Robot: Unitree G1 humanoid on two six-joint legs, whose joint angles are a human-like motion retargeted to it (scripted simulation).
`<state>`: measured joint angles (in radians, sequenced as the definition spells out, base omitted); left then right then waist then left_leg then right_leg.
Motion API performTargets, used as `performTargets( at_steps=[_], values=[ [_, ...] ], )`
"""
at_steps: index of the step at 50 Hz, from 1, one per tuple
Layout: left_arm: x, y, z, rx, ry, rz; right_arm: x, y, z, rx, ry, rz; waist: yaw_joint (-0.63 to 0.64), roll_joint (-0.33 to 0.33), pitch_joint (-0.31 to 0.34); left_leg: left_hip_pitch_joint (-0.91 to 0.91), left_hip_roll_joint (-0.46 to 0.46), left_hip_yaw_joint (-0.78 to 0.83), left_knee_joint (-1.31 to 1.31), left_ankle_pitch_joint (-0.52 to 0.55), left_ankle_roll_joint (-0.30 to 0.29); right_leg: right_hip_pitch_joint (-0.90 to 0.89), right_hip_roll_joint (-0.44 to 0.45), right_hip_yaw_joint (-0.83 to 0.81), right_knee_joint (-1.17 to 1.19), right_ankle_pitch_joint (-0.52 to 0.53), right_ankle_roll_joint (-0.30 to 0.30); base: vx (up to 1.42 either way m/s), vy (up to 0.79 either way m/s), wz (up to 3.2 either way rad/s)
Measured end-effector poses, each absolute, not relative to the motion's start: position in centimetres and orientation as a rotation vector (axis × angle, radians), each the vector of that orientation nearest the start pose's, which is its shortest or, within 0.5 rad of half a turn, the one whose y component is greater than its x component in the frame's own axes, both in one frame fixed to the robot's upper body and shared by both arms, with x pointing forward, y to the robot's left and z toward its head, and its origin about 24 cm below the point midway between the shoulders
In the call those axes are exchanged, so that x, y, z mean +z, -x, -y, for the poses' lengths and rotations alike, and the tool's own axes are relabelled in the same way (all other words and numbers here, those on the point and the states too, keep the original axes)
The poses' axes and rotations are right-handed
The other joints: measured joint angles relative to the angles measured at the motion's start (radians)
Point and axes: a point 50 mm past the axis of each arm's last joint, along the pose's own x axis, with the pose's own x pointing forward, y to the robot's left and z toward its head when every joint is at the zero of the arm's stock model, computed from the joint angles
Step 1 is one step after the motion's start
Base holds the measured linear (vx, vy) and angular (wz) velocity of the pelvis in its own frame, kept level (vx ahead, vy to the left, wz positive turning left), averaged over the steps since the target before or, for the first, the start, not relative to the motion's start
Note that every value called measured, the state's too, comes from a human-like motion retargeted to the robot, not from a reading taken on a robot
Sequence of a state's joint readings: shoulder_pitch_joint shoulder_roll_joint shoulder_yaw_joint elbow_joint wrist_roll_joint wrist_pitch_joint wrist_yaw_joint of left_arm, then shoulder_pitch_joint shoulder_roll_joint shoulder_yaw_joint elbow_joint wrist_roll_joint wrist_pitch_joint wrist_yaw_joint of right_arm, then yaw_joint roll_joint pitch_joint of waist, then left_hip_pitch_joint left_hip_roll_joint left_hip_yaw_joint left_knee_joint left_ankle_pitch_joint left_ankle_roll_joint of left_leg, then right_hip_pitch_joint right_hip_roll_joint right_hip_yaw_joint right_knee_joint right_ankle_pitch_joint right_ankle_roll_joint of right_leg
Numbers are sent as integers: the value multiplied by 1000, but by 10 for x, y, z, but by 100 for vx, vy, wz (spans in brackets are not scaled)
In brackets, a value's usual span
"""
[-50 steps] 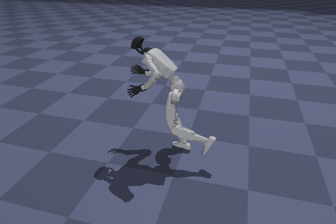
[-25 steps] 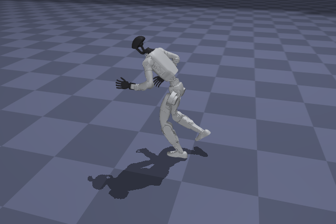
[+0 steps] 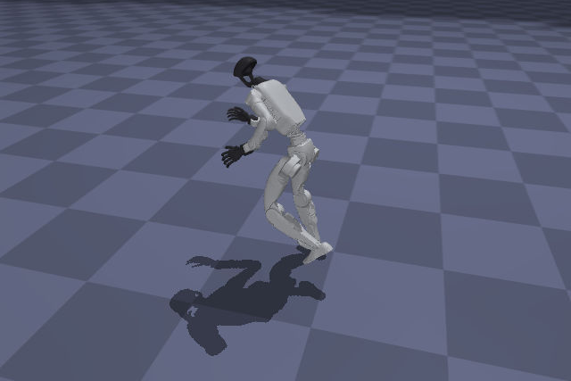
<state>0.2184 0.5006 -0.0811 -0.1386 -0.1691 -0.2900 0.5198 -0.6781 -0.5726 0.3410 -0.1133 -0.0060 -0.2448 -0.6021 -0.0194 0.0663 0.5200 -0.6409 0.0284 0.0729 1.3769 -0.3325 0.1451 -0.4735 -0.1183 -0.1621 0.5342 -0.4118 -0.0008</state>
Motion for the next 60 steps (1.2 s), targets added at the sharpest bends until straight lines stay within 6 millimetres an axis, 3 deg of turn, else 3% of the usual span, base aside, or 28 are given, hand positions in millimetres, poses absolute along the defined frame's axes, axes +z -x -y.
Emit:
performTargets(
  at_steps=[2,3,5,7,10,12,15,16,17,19,20,22,25,27,30,32,34,37,40,41,43,45,47,50,52,55,58,60],
  values=[
    [52,-173,-249,376,-207,98,318,-265,103,9,210,1301,101,-40,-1,-94,5,76,-148,-21,27,70,-27,53,-66,46,24,120,18,-121],
    [45,-158,-255,378,-195,32,337,-250,92,85,161,1389,142,-58,-5,-124,9,111,-263,-20,27,111,-44,72,-109,75,35,124,24,-88],
    [35,-130,-268,397,-205,-78,358,-223,80,228,93,1514,204,-83,-13,-138,14,163,-570,7,-4,202,-68,91,-202,141,50,130,29,-69],
    [29,-100,-281,445,-247,-161,359,-207,80,287,74,1582,251,-93,-14,-68,20,192,-961,39,-80,317,-68,111,-284,219,72,141,37,-86],
    [21,-73,-290,509,-255,-239,338,-200,91,225,126,1589,302,-82,-6,55,68,251,-1337,-4,-199,487,-48,186,-316,306,101,148,48,-84],
    [19,-82,-291,505,-254,-228,314,-209,100,172,202,1491,293,-76,-3,110,111,338,-1344,8,-219,520,-26,260,-184,334,85,142,53,-23],
    [24,-125,-288,470,-306,-121,264,-234,112,170,257,1194,226,-128,0,119,132,405,-1108,38,-121,410,-23,311,251,326,59,134,49,50],
    [33,-149,-285,463,-302,-48,237,-247,116,165,250,1039,184,-155,0,94,114,384,-973,-37,-85,360,-52,297,400,276,40,129,45,126],
    [46,-175,-281,452,-300,38,208,-256,122,153,237,879,143,-176,0,74,97,364,-848,-109,-56,310,-76,283,539,222,21,126,41,162],
    [94,-237,-264,405,-312,276,142,-263,141,75,177,557,73,-182,0,67,65,327,-676,-224,-35,213,-88,260,744,112,-9,122,32,177],
    [128,-266,-250,376,-327,419,112,-258,154,13,139,417,46,-171,0,78,50,309,-628,-262,-31,163,-76,254,819,69,-15,118,23,176],
    [208,-300,-214,333,-324,738,80,-237,183,-103,129,285,-13,-132,0,134,17,266,-627,-296,-28,55,-28,247,862,16,-6,116,17,165],
    [318,-291,-175,304,-276,1181,74,-210,215,-123,263,243,-151,-68,0,243,-12,190,-710,-281,-57,-87,6,185,720,-25,2,115,8,142],
    [366,-267,-163,274,-259,1394,77,-200,228,-84,333,215,-251,-19,-1,324,-12,135,-806,-228,-97,-130,6,103,463,-7,13,119,-3,114],
    [403,-238,-149,147,-173,1559,69,-187,241,-69,330,119,-369,38,-9,462,-29,61,-966,-123,-136,-101,1,-25,-104,92,94,127,-13,104],
    [406,-230,-139,8,-55,1566,52,-177,247,-102,320,21,-408,54,-12,579,-45,24,-1048,-56,-168,-68,-8,-113,-427,140,187,139,-24,77],
    [400,-227,-131,-106,42,1531,32,-166,251,-138,332,-77,-408,65,-13,691,-37,2,-1091,1,-213,-58,-10,-211,-587,144,248,140,-32,28],
    [379,-232,-128,-151,110,1460,9,-157,252,-192,366,-163,-399,54,-9,774,-56,-52,-961,49,-224,-7,-71,-331,-588,201,256,137,-30,34],
    [330,-254,-130,-55,18,1303,5,-173,240,-251,322,-105,-395,58,0,679,-82,-115,-555,111,-185,28,-131,-317,-384,265,156,129,-25,1],
    [303,-266,-132,-11,-13,1189,14,-188,234,-257,318,-36,-372,83,0,606,-63,-121,-398,103,-175,-12,-117,-288,-234,189,103,120,-25,-102],
    [239,-284,-139,52,-37,912,45,-222,219,-254,329,155,-323,119,0,457,-32,-129,-115,56,-146,-71,-89,-241,27,43,28,115,-22,-150],
    [170,-289,-150,93,-12,607,100,-255,202,-239,333,426,-279,130,0,310,-10,-124,89,-16,-94,-77,-67,-209,185,-65,-8,109,-14,-143],
    [111,-274,-168,140,7,360,164,-271,180,-211,270,712,-231,118,0,183,18,-93,175,-106,-19,-45,-54,-168,269,-123,-24,106,-6,-136],
    [54,-229,-197,206,2,112,247,-259,144,-118,113,1083,-130,80,0,44,69,-15,115,-209,56,20,-37,-77,336,-135,-20,103,4,-157],
    [36,-199,-214,214,-14,-4,285,-238,126,-37,42,1277,-49,53,-7,-3,87,34,-62,-224,49,75,-33,-12,333,-114,-1,104,16,-163],
    [26,-163,-238,193,-80,-122,318,-208,113,64,3,1491,63,17,-20,9,120,125,-501,-165,8,171,-42,72,280,-59,32,106,27,-146],
    [22,-128,-260,235,-197,-214,323,-188,113,121,-26,1564,159,15,-21,132,154,161,-1097,26,-103,303,-22,150,196,-18,40,111,42,-156],
    [19,-103,-271,274,-263,-275,317,-182,116,157,-46,1550,206,19,-20,178,180,61,-1341,53,-178,403,-13,201,148,-25,36,113,54,-159]
  ],
)
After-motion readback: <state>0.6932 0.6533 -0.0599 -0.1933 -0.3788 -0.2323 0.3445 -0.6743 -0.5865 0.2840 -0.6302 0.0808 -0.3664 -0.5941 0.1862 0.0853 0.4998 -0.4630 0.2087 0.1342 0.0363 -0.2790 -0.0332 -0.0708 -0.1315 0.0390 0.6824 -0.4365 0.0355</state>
